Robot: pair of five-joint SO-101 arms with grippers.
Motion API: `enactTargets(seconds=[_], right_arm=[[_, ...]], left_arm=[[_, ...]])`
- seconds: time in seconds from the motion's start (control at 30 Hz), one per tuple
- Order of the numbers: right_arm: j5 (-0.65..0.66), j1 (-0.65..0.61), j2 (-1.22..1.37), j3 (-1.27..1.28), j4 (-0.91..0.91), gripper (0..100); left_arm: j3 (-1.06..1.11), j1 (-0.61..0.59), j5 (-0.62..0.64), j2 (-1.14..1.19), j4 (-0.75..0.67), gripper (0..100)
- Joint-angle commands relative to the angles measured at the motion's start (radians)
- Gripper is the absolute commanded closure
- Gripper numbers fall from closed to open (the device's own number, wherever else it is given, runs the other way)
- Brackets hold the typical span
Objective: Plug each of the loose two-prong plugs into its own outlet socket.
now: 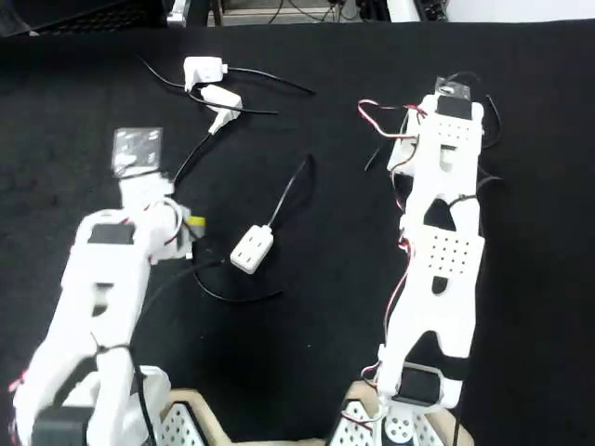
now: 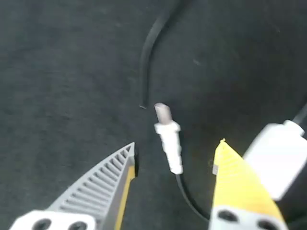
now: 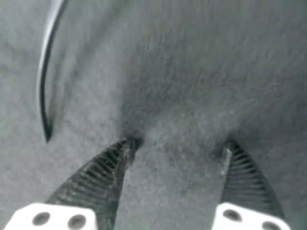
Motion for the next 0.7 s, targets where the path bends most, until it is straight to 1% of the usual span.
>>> enactTargets(seconds=[0.0, 0.13, 0.27, 0.33, 0.43, 0.6, 0.67], right_arm=[[-0.041, 0.031, 0.015, -0.062, 0.006, 71.3], [-0.041, 0.031, 0.050, -0.110, 0.011, 71.3], [-0.041, 0.029, 0.070, -0.153, 0.032, 71.3], [-0.043, 0.025, 0.081, -0.166, 0.032, 71.3], [-0.043, 0.025, 0.084, -0.170, 0.034, 71.3], [-0.043, 0.025, 0.085, -0.170, 0.034, 71.3], [-0.043, 0.025, 0.085, -0.170, 0.034, 71.3]], left_arm=[[-0.111, 0.054, 0.012, 0.080, 0.037, 74], [-0.114, 0.059, 0.012, 0.110, 0.023, 74], [-0.105, -0.025, 0.014, 0.120, 0.020, 74], [-0.102, -0.045, 0.017, 0.120, 0.018, 74], [-0.104, -0.025, 0.044, 0.120, 0.014, 74], [-0.039, 0.010, 0.051, 0.121, -0.104, 74], [-0.025, 0.022, 0.051, 0.121, -0.130, 74]])
